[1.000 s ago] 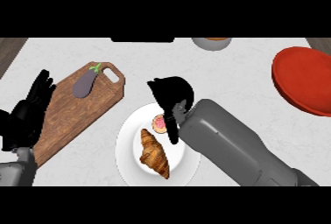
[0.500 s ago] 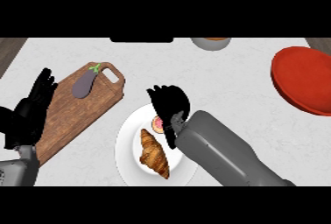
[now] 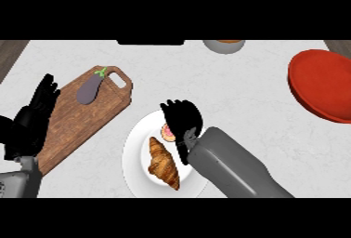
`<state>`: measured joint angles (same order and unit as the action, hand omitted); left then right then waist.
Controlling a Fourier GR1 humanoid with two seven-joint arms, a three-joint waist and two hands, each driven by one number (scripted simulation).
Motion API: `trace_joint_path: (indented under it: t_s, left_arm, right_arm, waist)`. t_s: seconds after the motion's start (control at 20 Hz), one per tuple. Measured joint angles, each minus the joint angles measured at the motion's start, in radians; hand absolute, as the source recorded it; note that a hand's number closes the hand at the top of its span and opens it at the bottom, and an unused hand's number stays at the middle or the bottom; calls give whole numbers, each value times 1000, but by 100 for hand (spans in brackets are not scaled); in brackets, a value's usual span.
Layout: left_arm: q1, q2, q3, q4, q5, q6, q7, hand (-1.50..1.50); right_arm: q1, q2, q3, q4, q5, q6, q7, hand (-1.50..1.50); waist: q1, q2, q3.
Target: Pick the cupcake from the plate and place it in the bowl
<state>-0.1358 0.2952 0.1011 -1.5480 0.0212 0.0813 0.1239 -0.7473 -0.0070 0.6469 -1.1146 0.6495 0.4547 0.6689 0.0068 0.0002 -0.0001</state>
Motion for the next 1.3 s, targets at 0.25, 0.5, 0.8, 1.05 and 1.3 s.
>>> trace_joint_path:
  t_s: [0.25,0.5,0.8,1.05,1.3]
  left_arm:
    - [-20,-9,8,17,-11,-12,1,0]
    - [-11,-24,3,-9,-26,-12,12,0]
    - [-15,-23,18,3,-30,-25,3,0]
    - [-37,-38,18,23,-44,-19,-4,0]
    - [-36,-34,31,17,-36,-34,6,0]
  right_arm:
    - [-7,5,22,78,7,-69,-33,-150]
    - [-42,6,44,135,-59,-93,-22,150]
    - [-99,1,99,238,-136,-156,-114,150]
    - [-120,-1,121,306,-152,-233,-197,150]
    - [-144,3,146,325,-141,-321,-183,150]
  waist:
    - [3,1,0]
    - [7,1,0]
    - [14,0,0]
    - [13,-4,0]
    - [13,0,0]
